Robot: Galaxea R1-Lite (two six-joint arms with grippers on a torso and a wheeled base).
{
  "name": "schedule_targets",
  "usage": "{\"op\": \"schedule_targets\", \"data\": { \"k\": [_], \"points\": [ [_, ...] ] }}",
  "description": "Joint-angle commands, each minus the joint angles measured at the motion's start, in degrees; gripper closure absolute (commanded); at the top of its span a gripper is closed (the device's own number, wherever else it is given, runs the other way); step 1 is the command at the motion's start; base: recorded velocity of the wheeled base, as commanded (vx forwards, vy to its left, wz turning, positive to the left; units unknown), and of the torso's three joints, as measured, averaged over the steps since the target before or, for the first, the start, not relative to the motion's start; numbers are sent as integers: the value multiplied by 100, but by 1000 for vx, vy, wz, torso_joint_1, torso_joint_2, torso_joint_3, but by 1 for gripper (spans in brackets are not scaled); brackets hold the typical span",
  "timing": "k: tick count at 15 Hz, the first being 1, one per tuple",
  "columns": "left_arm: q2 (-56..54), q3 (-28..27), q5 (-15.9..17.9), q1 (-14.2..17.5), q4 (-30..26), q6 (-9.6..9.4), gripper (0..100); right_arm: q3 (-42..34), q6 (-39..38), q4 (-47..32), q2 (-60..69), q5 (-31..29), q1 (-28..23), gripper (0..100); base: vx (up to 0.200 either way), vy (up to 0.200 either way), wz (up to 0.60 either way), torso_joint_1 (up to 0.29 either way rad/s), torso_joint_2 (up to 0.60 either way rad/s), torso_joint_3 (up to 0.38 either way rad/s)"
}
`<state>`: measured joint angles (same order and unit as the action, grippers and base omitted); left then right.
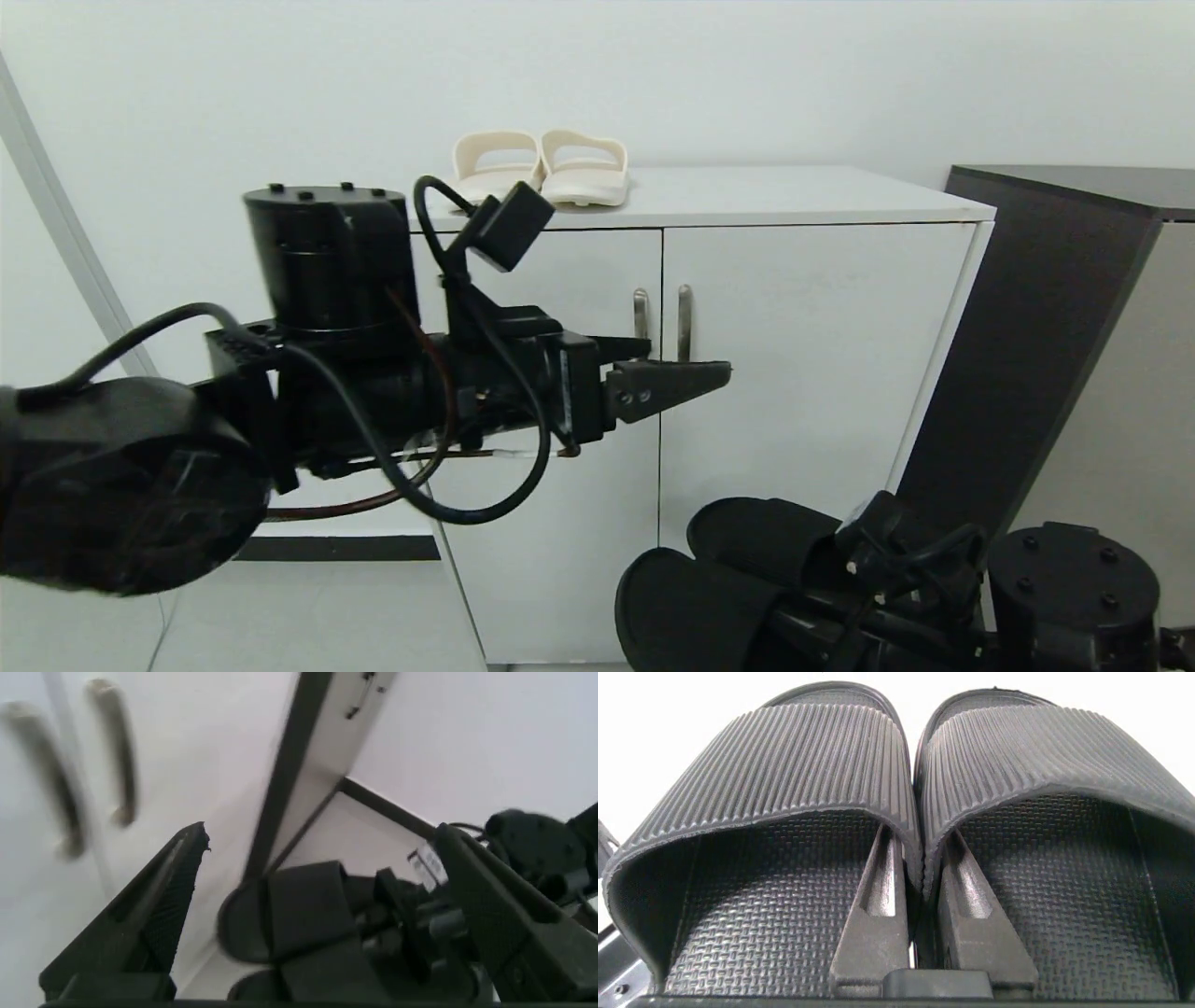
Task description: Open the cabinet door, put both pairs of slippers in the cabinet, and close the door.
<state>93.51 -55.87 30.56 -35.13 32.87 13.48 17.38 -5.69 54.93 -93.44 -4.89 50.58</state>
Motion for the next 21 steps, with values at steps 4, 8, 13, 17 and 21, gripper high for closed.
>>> {"op": "schedule_targets", "data": {
  "k": [4, 8, 13, 17, 21],
  "points": [
    [1134, -970, -15, -20, -8, 348, 0, 11, 7, 0, -60, -3, -4, 100, 0, 0, 0, 0, 0, 0],
    [1371, -1444, -217, 33, -316, 410, 0, 11, 33, 0, -148, -12, 5, 100, 0, 0, 0, 0, 0, 0],
    [1477, -1541, -613, 42, -325, 410, 0, 11, 42, 0, -139, -12, 5, 100, 0, 0, 0, 0, 0, 0],
    [1705, -1813, -850, 156, -316, 410, 0, 11, 42, 0, -139, -12, 13, 100, 0, 0, 0, 0, 0, 0],
    [1907, -2060, -850, 156, -333, 410, 0, 11, 42, 0, -139, -12, 13, 100, 0, 0, 0, 0, 0, 0]
  ]
}}
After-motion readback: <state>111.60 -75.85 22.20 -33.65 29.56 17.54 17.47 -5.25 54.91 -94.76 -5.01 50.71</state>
